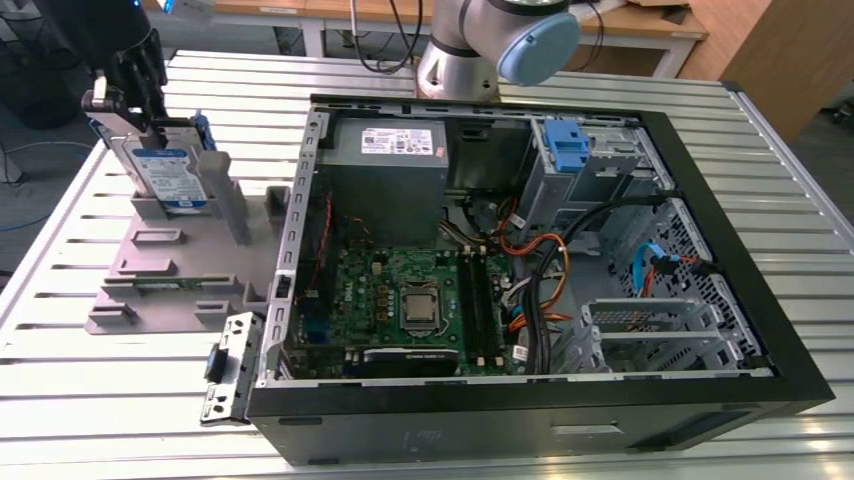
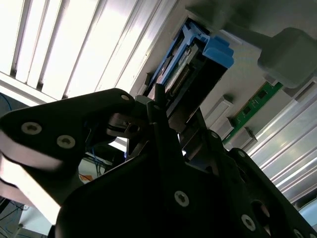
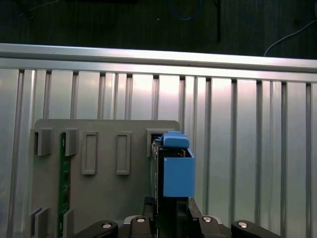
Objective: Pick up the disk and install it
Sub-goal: 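Pick up the disk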
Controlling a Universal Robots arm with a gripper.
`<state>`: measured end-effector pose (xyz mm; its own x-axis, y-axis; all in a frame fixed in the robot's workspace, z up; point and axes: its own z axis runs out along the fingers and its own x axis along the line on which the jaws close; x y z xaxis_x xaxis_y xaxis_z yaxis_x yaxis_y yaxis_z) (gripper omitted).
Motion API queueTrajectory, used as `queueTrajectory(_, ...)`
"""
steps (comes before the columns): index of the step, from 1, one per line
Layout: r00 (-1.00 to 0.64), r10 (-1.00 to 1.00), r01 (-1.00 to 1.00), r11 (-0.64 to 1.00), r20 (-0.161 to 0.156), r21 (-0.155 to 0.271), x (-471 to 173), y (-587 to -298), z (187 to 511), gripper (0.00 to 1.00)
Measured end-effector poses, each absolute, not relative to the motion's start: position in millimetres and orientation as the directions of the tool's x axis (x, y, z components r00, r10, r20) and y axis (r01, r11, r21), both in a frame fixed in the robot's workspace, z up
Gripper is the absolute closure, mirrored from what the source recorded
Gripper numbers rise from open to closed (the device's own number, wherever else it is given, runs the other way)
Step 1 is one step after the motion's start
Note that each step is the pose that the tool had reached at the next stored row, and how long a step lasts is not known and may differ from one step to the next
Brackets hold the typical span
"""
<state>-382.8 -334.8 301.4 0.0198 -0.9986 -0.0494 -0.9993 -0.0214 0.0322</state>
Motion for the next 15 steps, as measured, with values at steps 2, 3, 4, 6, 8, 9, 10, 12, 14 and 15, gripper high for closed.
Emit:
queueTrajectory(2,-0.007,-0.999,-0.999,0.005,-0.049,0.032,-382.8,-334.8,301.5,0.65)
queueTrajectory(3,-0.02,-0.999,-0.999,0.018,-0.049,0.032,-382.8,-334.7,301.5,0.65)
queueTrajectory(4,-0.023,-0.999,-0.999,0.021,-0.049,0.032,-382.8,-334.7,301.4,0.65)
queueTrajectory(6,-0.023,-0.999,-0.999,0.022,-0.049,0.032,-382.8,-334.8,301.3,0.65)
queueTrajectory(8,-0.023,-0.999,-0.999,0.022,-0.049,0.032,-382.8,-334.8,301.4,0.65)
queueTrajectory(9,-0.023,-0.999,-0.999,0.022,-0.049,0.032,-382.9,-334.9,301.4,0.65)
queueTrajectory(10,-0.023,-0.999,-0.999,0.022,-0.049,0.032,-383.1,-335.0,301.4,0.65)
queueTrajectory(12,-0.023,-0.999,-0.999,0.022,-0.049,0.032,-383.3,-335.5,301.3,0.65)
queueTrajectory(14,-0.023,-0.999,-0.999,0.022,-0.048,0.032,-383.5,-336.1,301.2,0.65)
queueTrajectory(15,-0.023,-0.999,-0.999,0.022,-0.047,0.032,-383.6,-336.4,301.2,0.65)
